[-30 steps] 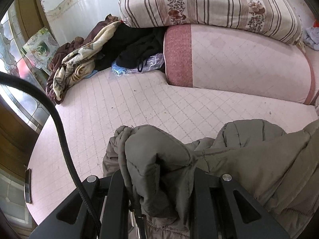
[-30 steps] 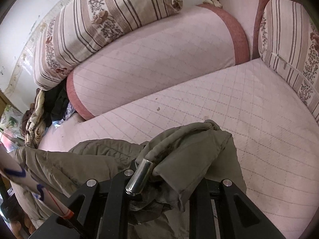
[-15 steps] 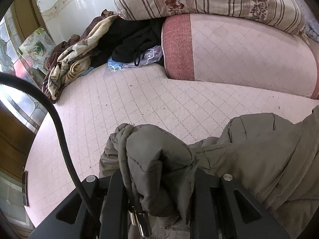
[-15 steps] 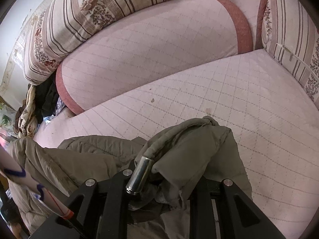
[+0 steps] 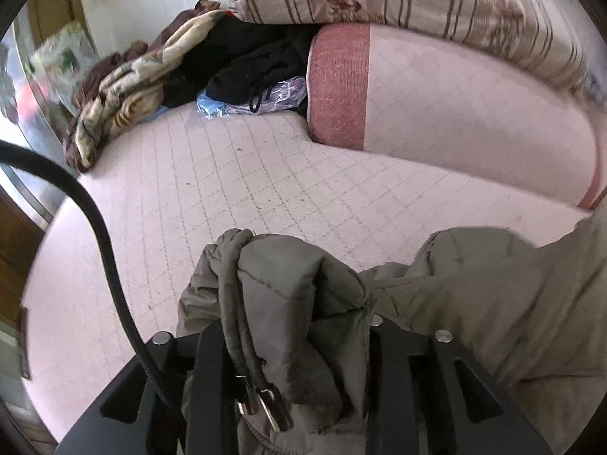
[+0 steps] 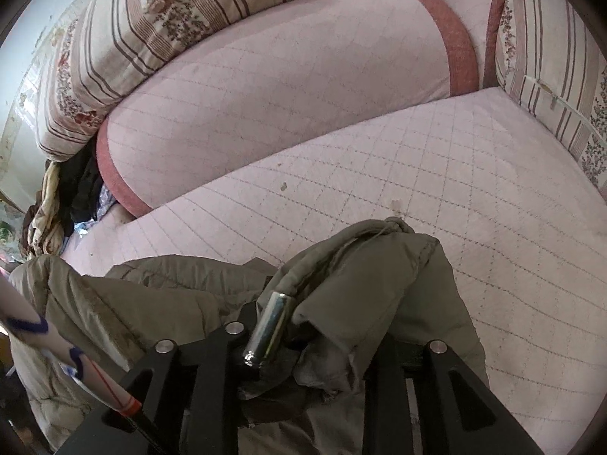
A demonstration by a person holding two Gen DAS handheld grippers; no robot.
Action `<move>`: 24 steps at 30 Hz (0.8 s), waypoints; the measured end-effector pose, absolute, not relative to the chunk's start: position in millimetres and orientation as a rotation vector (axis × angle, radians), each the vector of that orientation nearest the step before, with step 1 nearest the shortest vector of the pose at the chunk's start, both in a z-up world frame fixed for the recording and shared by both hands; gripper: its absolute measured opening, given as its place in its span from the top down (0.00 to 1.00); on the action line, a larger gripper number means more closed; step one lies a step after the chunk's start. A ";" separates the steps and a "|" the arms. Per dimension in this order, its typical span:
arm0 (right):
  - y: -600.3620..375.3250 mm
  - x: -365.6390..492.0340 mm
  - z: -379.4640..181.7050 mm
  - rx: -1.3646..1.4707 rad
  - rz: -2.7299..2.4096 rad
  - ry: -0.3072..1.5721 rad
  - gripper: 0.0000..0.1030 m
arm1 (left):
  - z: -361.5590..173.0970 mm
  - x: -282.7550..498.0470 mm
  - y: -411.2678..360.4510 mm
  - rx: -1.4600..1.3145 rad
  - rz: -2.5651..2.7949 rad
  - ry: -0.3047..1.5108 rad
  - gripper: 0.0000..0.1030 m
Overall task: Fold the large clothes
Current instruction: 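Lower the coat onto the bed and open both grippers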
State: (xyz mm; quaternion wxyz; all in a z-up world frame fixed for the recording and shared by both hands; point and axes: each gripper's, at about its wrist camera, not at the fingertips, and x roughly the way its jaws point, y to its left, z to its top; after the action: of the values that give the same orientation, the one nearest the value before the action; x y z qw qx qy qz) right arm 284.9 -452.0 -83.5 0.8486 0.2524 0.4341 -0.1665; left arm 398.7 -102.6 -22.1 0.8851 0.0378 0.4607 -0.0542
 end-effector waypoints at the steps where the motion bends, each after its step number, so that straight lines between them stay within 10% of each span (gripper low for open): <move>1: -452.1 280.6 -77.3 0.538 -0.343 0.900 0.64 | -17.2 396.8 -98.2 0.053 -0.132 0.960 0.67; 8: -450.1 249.2 -32.6 0.501 -0.421 0.797 0.23 | 30.2 373.5 -63.3 -0.133 -0.276 0.954 0.51; 24: -389.2 228.3 12.0 0.265 -0.333 0.762 0.22 | 85.5 323.1 -113.5 0.133 -0.261 0.778 0.38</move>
State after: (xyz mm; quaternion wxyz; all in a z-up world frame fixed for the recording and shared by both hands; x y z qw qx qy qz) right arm 228.3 -389.2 12.0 0.9062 0.1285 0.3692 -0.1611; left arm 323.1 -113.5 85.5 0.9149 0.0648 0.3777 -0.1267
